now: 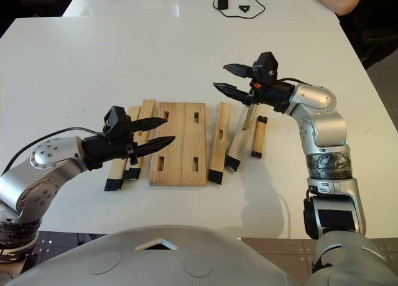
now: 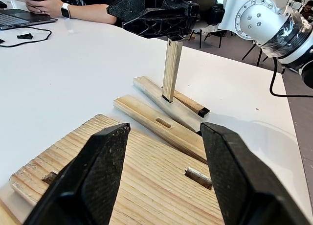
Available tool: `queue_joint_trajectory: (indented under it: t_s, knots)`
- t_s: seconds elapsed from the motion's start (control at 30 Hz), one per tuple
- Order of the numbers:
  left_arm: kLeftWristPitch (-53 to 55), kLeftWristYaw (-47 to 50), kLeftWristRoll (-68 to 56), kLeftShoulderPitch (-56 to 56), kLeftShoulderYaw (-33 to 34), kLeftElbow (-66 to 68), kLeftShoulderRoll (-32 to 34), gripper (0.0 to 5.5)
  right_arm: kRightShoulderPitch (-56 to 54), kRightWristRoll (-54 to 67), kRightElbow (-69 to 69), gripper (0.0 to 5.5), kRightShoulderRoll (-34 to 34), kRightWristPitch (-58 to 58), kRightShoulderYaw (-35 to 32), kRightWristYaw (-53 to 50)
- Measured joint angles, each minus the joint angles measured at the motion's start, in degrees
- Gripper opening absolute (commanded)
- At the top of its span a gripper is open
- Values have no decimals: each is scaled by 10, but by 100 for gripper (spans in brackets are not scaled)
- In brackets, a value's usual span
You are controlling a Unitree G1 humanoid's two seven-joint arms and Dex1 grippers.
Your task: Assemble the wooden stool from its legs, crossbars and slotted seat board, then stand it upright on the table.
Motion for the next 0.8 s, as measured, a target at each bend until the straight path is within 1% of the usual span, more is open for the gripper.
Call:
queue_joint_trajectory:
  t_s: [0.1, 0.17, 0.27, 0.33, 0.43, 0.5, 0.6, 0.7, 0.8]
  knots:
    - [1, -1, 1, 0, 0, 1, 0, 268, 2, 5, 2, 282, 12, -7, -13, -9]
    - [1, -1, 1, 0, 0, 1, 0, 268, 7, 21, -13, 282, 16, 21, -23, -23]
    - [2, 1, 0, 3, 1, 0, -1, 268, 8, 80, -68, 282, 18, 77, -63, -51]
    - [2, 5, 1, 8, 1, -2, -6, 268, -3, 138, -130, 282, 12, 125, -104, -70]
    - [1, 14, 2, 11, 0, -5, -10, 268, 12, 195, -205, 282, -18, 180, -125, -57]
    - [0, 17, 2, 12, -1, -6, -12, 268, 62, 198, -236, 282, -52, 191, -118, -18]
    - [-2, 22, 5, 20, -1, -8, -14, 268, 179, 159, -243, 282, -111, 186, -79, 63]
    - [-5, 28, 15, 29, -4, -11, -18, 268, 236, 93, -221, 282, -139, 139, -43, 104]
    - [-7, 31, 21, 34, -6, -13, -24, 268, 251, 37, -184, 282, -136, 91, -8, 105]
